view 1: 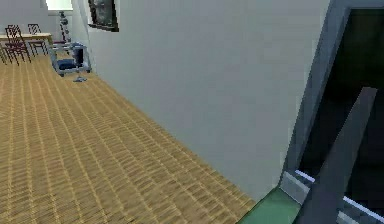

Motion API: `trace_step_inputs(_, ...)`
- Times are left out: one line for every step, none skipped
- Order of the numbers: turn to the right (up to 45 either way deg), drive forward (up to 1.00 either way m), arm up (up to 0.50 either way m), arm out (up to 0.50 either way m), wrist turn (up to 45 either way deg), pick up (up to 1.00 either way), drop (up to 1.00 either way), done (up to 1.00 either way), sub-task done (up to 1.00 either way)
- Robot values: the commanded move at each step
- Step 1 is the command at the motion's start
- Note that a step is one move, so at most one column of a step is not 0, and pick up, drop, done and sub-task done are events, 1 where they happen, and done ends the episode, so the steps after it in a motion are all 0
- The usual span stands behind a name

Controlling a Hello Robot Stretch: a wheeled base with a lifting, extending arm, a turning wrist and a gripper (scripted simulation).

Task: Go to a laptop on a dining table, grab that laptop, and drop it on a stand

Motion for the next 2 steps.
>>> trace_step_inputs(0.0, 0.00, 0.00, 0.00, 0.0, 0.00, 1.00, 0.00, 0.00)
trace_step_inputs(0.0, 0.00, 0.00, -0.10, 0.0, 0.00, 0.00, 0.00, 0.00)
